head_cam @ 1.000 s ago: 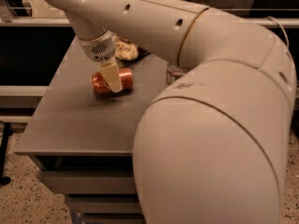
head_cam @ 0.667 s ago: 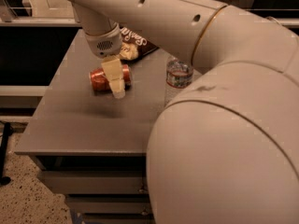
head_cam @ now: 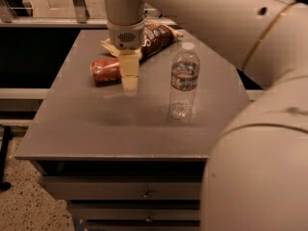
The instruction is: Knock coke can over
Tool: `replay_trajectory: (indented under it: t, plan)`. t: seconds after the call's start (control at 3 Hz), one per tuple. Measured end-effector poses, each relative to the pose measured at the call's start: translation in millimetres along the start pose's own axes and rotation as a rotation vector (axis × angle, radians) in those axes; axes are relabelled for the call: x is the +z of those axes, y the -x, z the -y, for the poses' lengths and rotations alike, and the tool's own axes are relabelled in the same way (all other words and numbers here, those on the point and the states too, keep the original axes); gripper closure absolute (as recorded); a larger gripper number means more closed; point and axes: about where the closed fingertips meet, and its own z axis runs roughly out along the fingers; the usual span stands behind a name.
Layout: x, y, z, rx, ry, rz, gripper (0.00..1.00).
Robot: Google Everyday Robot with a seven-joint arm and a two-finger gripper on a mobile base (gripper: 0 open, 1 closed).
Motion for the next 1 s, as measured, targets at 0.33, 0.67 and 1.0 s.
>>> replay_trajectory:
  t: [0.33, 0.67, 1.0]
  plan:
    - [-24.6, -22.1, 15.0, 0.093, -0.102, 0.170, 0.00]
    - [-51.7, -42.8, 31.0, 0.168, -0.210, 0.311, 0.00]
    - [-69.9, -53.5, 50.6, 0.221, -0.301, 0.444, 0.00]
